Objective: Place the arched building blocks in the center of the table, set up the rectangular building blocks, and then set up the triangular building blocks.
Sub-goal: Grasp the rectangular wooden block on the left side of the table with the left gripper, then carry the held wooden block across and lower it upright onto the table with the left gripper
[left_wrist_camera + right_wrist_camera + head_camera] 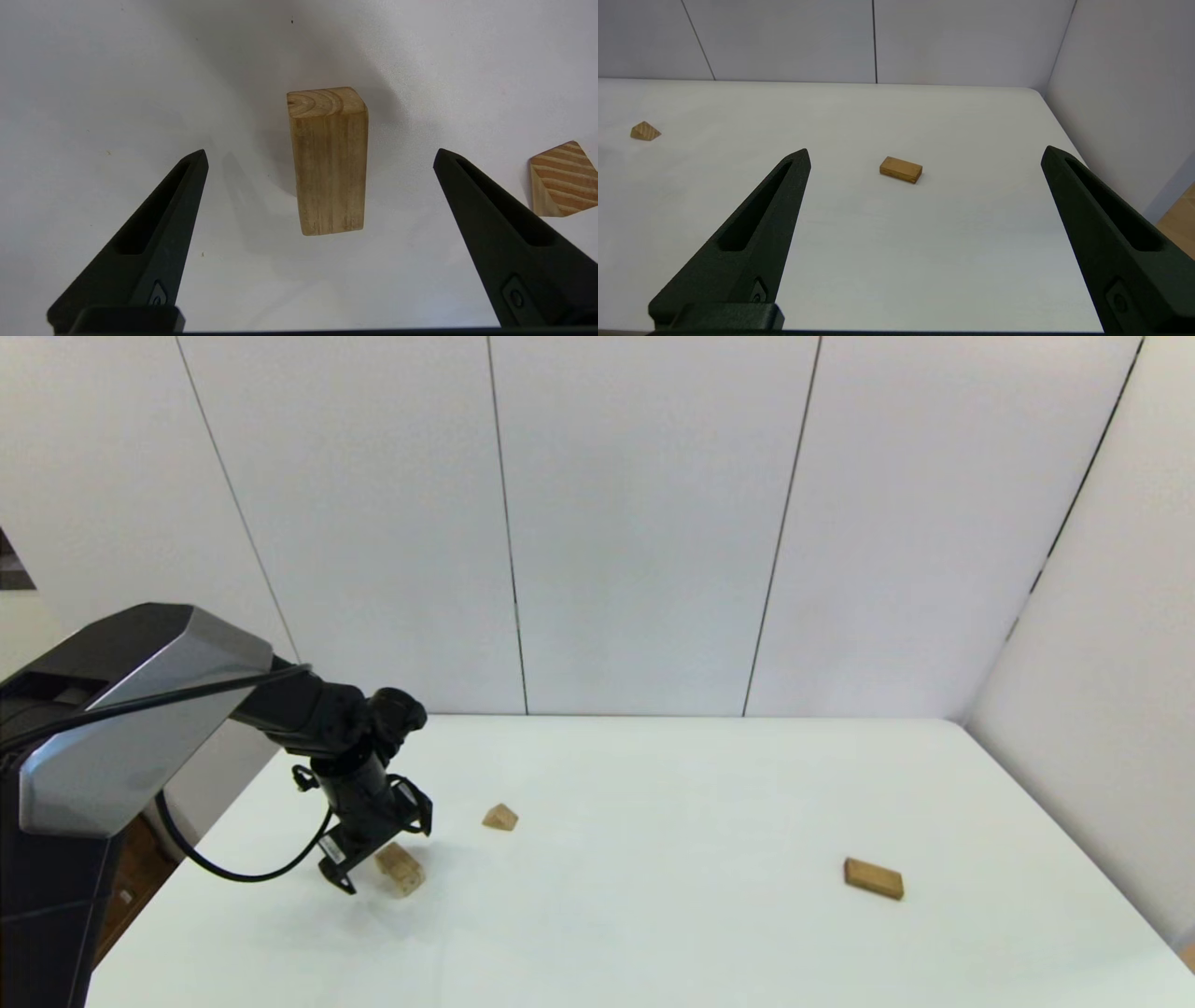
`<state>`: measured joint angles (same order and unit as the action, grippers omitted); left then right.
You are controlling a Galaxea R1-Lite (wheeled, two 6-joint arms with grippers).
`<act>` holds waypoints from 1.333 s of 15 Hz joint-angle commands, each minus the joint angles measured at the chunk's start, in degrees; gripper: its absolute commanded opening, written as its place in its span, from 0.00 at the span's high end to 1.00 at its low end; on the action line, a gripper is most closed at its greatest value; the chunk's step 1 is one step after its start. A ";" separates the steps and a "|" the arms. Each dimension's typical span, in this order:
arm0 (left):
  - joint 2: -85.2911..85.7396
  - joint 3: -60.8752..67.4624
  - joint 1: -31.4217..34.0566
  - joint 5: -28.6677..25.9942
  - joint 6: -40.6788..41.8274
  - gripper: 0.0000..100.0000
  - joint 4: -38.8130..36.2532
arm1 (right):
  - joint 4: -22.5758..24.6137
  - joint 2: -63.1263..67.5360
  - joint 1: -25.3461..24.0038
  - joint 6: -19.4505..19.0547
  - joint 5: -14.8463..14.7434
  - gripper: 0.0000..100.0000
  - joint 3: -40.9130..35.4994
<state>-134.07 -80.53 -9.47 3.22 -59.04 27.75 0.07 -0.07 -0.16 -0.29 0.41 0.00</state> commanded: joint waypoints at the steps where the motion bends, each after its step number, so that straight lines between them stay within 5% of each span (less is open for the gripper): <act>1: -0.31 -0.06 -0.81 0.12 -0.99 0.00 0.20 | 0.01 -0.01 -0.02 -0.06 0.02 0.00 0.00; 6: -0.93 -0.77 -2.31 1.70 -2.31 0.00 0.20 | 0.01 -0.01 -0.11 -0.06 0.02 0.00 0.00; 7: -1.19 -0.86 -2.31 1.70 -2.31 1.00 0.12 | 0.01 -0.01 -0.02 -0.06 0.02 0.00 0.00; 20: 2.76 -0.06 -4.33 0.65 -4.07 1.00 0.55 | 0.01 -0.01 -0.02 -0.06 0.02 0.00 0.00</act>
<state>-134.79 -81.59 -12.37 4.85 -62.29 28.07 0.07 -0.05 -0.16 -0.30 0.41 0.00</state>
